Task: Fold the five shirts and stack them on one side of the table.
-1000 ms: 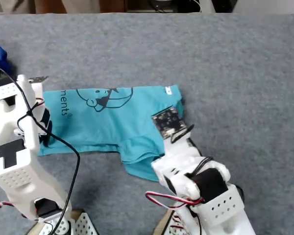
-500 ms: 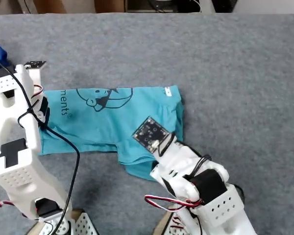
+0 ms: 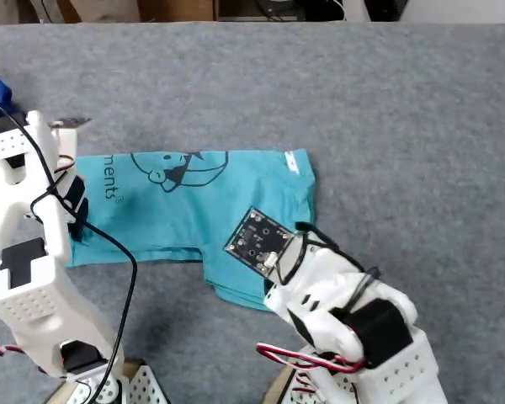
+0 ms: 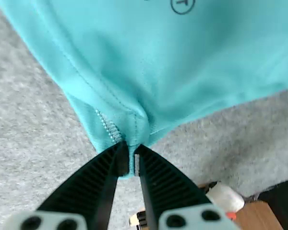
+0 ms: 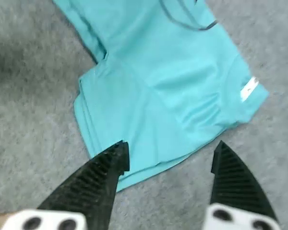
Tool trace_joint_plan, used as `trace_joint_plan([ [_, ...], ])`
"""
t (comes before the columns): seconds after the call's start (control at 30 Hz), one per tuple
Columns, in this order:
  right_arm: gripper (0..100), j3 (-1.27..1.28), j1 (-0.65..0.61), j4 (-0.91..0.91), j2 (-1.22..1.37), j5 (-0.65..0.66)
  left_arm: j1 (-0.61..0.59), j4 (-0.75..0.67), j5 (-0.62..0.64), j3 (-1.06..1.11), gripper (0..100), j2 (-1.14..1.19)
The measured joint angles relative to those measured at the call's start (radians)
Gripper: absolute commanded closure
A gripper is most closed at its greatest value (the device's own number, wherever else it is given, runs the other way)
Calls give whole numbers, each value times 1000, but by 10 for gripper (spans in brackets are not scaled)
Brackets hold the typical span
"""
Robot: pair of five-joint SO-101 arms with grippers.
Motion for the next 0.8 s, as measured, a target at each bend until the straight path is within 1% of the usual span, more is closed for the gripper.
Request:
trace_joint_plan([
  [0.1,777,-63,0,-9,0,0,0,3,-14,11,981,0],
  [0.17,796,-83,0,-46,0,0,0,8,-51,46,981,0],
  [0.3,799,-83,11,-160,0,0,0,8,-155,126,981,0],
  [0.43,799,-80,55,-253,0,-3,-12,8,-178,140,972,-3],
  [0.5,799,-78,69,-278,0,-21,-15,8,-180,138,919,-18],
  [0.57,799,-74,74,-290,0,-43,-15,8,-170,123,828,-43],
  [0.63,793,-68,74,-311,0,-63,-15,8,-112,94,724,-64],
  [0.7,769,-51,83,-350,-2,-86,-15,8,-35,60,645,-80],
  [0.73,765,-43,91,-376,2,-107,-15,9,-8,43,626,-83],
  [0.8,763,-29,120,-433,2,-163,-15,9,15,3,633,-84],
])
